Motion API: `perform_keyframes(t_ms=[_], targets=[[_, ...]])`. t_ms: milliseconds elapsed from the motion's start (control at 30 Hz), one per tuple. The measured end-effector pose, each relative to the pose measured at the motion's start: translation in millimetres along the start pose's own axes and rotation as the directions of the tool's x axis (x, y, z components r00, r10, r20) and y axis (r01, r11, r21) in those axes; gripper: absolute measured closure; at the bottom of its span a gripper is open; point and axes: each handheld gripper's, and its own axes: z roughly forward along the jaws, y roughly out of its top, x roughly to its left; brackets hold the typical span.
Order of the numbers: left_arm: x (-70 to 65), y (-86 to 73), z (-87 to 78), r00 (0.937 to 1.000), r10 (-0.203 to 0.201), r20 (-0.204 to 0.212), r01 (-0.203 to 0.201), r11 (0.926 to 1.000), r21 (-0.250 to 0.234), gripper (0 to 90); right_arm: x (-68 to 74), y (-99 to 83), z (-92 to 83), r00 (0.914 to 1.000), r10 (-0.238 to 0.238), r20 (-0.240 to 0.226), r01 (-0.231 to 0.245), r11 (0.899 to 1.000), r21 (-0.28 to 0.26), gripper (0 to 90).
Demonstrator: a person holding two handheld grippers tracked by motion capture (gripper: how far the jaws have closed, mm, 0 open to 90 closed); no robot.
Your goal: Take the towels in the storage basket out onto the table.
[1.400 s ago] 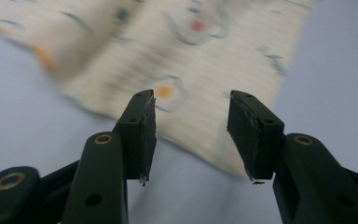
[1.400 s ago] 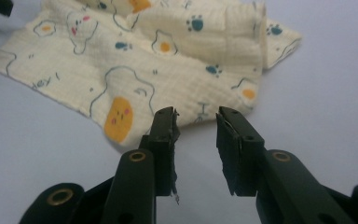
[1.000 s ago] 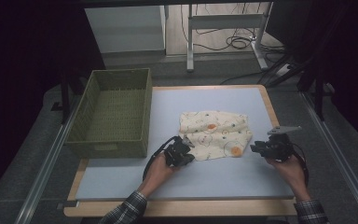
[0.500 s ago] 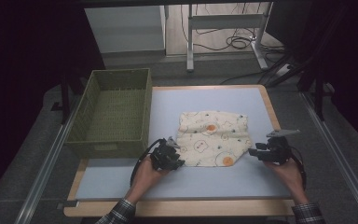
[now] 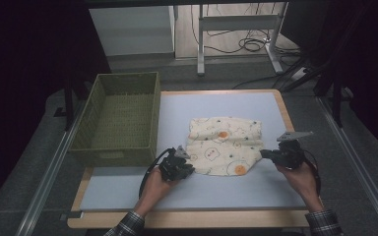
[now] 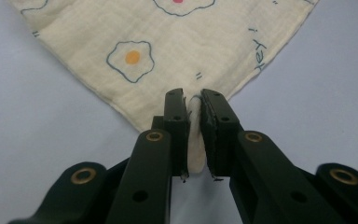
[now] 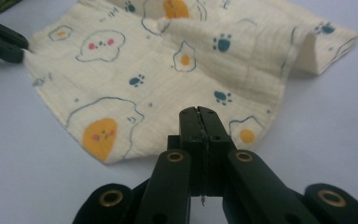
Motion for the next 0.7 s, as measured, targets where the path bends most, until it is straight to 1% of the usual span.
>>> perform_keyframes(t_ms=[33, 67, 100, 133, 200, 267, 300, 333, 367, 400, 433, 467, 500, 533, 567, 600, 633, 700], targets=[[0.2, -0.4, 0.0, 1.0, -0.001, 0.008, 0.001, 1.0, -0.003, 78.8, 0.0, 0.0, 0.0, 1.0, 0.0, 0.0, 0.0, 1.0, 0.0, 89.4], [-0.7, -1.8, 0.1, 0.9998, 0.002, 0.022, -0.002, 0.9999, -0.013, 73.6, 0.7, 1.1, -2.6, 0.9999, -0.011, 0.003, 0.011, 1.0, 0.005, 85.7], [-0.7, -1.8, 0.1, 0.9998, 0.002, 0.022, -0.002, 0.9999, -0.013, 70.3, 0.7, 1.1, -2.6, 0.9999, -0.011, 0.003, 0.011, 1.0, 0.005, 85.7], [-1.6, -2.5, 0.2, 0.9997, 0.005, 0.026, -0.005, 0.9998, -0.017, 70.3, 0.6, -0.4, -1.3, 1.0, -0.009, -0.004, 0.009, 1.0, 0.004, 80.9], [-3.9, -3.4, 0.7, 0.9995, 0.016, 0.027, -0.016, 0.9996, -0.025, 65.0, 1.2, -5.7, 4.7, 0.9996, 0.0, -0.029, 0.0, 1.0, 0.004, 69.6], [-7.4, -3.9, 1.8, 0.9988, 0.045, 0.022, -0.044, 0.9986, -0.029, 58.3, 4.5, -11.6, 13.8, 0.9993, -0.009, -0.036, 0.009, 1.0, 0.002, 60.6], [-10.1, -3.9, 2.8, 0.9975, 0.069, 0.011, -0.069, 0.9971, -0.031, 54.3, 6.5, -14.0, 19.0, 0.9993, -0.019, -0.033, 0.019, 1.0, 0.001, 58.6], [-13.4, -4.3, 4.1, 0.9952, 0.097, -0.012, -0.097, 0.9948, -0.032, 45.7, 10.0, -17.9, 30.4, 0.9988, -0.03, -0.038, 0.031, 0.999, 0.02, 56.0], [-16.5, -4.6, 4.6, 0.9917, 0.12, -0.048, -0.121, 0.9922, -0.029, 45.7, 10.0, -17.9, 30.4, 0.9988, -0.03, -0.038, 0.031, 0.999, 0.02, 56.0], [-17.6, -4.5, 5.1, 0.9905, 0.113, -0.079, -0.115, 0.9929, -0.029, 39.6, 12.0, -19.6, 36.5, 0.9988, -0.043, -0.025, 0.044, 0.998, 0.039, 56.2], [-16.8, -5.2, 5.7, 0.9907, 0.103, -0.089, -0.107, 0.9937, -0.035, 33.5, 14.6, -21.2, 42.6, 0.998, -0.063, -0.002, 0.063, 0.996, 0.063, 58.6], [-14.9, -6.8, 6.3, 0.9921, 0.093, -0.084, -0.097, 0.9943, -0.046, 30.7, 18.5, -23.1, 45.4, 0.9945, -0.097, 0.04, 0.094, 0.994, 0.061, 67.6], [-12.5, -8.9, 6.9, 0.9944, 0.077, -0.073, -0.082, 0.9947, -0.062, 29.0, 21.2, -23.8, 45.6, 0.9901, -0.124, 0.065, 0.121, 0.991, 0.056, 74.6], [-10.4, -11.5, 7.2, 0.9949, 0.078, -0.065, -0.083, 0.9935, -0.079, 27.8, 21.8, -23.8, 45.8, 0.9928, -0.112, 0.044, 0.109, 0.993, 0.053, 83.8], [-9.6, -14.0, 7.5, 0.9946, 0.083, -0.062, -0.089, 0.9913, -0.097, 27.2, 21.8, -23.8, 46.0, 0.9949, -0.099, 0.022, 0.097, 0.994, 0.054, 87.8], [-9.3, -15.5, 7.6, 0.9948, 0.082, -0.061, -0.088, 0.9904, -0.107, 27.1, 22.4, -23.9, 46.3, 0.995, -0.098, 0.021, 0.097, 0.994, 0.054, 88.6], [-10.0, -15.7, 7.5, 0.9942, 0.084, -0.067, -0.091, 0.9901, -0.107, 27.1, 23.2, -23.3, 46.2, 0.9953, -0.094, 0.024, 0.092, 0.994, 0.059, 89.0], [-10.2, -15.8, 7.6, 0.9943, 0.083, -0.068, -0.09, 0.9901, -0.108, 27.1, 23.0, -20.4, 45.3, 0.9963, -0.085, 0.013, 0.084, 0.994, 0.076, 89.1]])
